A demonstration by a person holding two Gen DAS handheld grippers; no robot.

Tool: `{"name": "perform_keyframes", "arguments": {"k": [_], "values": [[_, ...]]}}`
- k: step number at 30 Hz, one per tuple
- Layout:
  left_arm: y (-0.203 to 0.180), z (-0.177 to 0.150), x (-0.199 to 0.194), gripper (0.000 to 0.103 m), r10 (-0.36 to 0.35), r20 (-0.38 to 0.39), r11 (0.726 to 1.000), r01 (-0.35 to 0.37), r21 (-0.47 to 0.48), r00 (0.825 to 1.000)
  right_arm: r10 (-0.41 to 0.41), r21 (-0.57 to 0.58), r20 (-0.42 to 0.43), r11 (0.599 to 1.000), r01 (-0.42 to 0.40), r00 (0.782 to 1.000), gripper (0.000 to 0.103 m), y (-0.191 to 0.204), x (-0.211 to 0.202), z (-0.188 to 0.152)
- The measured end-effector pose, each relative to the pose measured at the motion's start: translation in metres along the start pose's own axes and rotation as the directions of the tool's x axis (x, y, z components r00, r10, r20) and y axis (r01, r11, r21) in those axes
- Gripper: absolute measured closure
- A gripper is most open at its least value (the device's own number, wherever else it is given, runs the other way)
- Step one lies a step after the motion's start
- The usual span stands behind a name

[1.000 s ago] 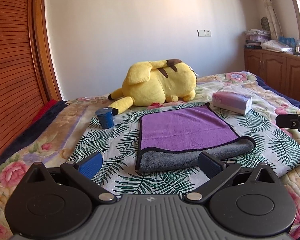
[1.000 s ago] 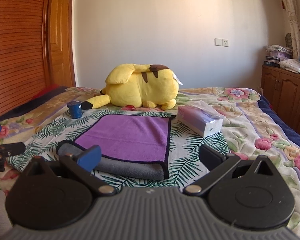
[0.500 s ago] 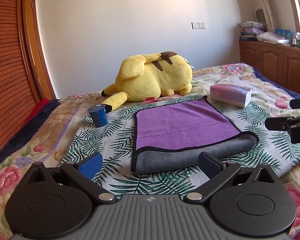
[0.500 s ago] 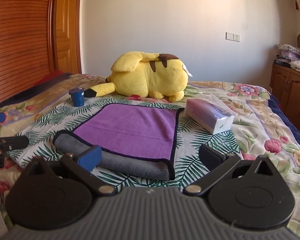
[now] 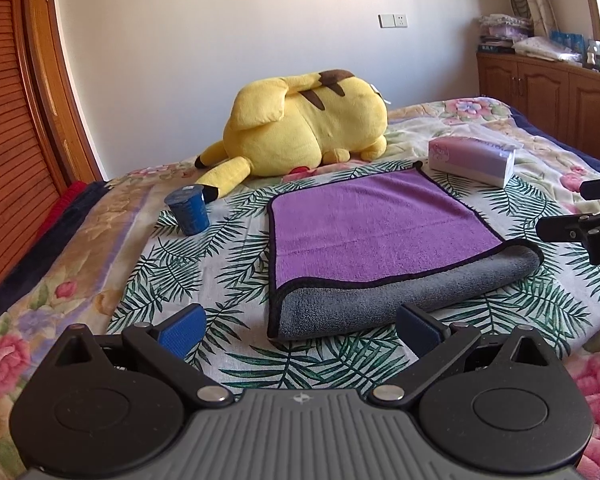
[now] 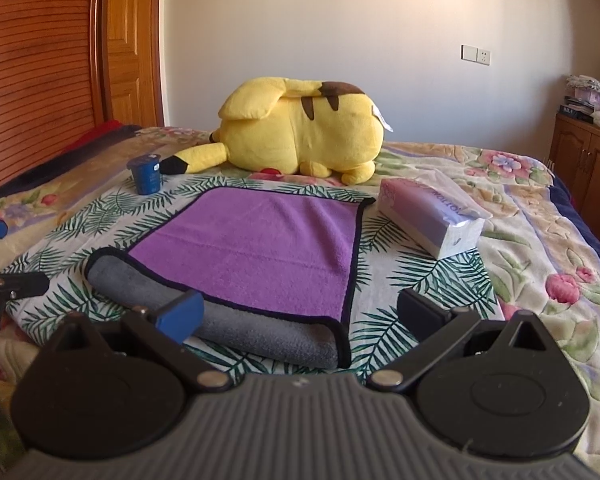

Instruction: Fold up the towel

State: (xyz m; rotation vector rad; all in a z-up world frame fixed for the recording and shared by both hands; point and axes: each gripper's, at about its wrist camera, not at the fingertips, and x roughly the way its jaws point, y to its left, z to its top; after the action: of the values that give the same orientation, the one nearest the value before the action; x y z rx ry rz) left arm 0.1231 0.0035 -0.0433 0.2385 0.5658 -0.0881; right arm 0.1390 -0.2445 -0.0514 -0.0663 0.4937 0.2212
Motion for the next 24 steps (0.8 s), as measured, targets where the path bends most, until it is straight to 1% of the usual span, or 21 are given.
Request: {"name": "perform_keyframes", "arguments": {"k": [7, 9, 18, 22, 24], "values": [[0.007, 0.003, 0.019, 0.021, -0.027, -0.022, 0.999, 0.026, -0.018, 0.999, 0.007, 0.023, -0.038, 1.000, -0.007, 0.999, 0.003, -0.010, 0.020, 0.003], [0.008, 0.004, 0.026, 0.023, -0.034, -0.035, 0.999, 0.034, -0.025, 0.999, 0.012, 0.030, -0.054, 1.000, -0.010, 0.998, 0.012, -0.013, 0.027, 0.003], [0.019, 0.005, 0.053, 0.033, -0.079, -0.081, 0.995, 0.075, -0.060, 0.994, 0.025, 0.031, -0.088, 0.999, -0.022, 0.996, 0.015, -0.019, 0.047, 0.003], [0.023, 0.005, 0.064, 0.041, -0.089, -0.089, 0.994, 0.083, -0.069, 0.992, 0.033, 0.040, -0.115, 0.999, -0.029, 0.993, 0.016, -0.020, 0.055, 0.001], [0.024, 0.006, 0.069, 0.042, -0.098, -0.092, 0.993, 0.092, -0.068, 0.991, 0.040, 0.039, -0.126, 0.999, -0.035, 0.991, 0.019, -0.021, 0.058, 0.000]]}}
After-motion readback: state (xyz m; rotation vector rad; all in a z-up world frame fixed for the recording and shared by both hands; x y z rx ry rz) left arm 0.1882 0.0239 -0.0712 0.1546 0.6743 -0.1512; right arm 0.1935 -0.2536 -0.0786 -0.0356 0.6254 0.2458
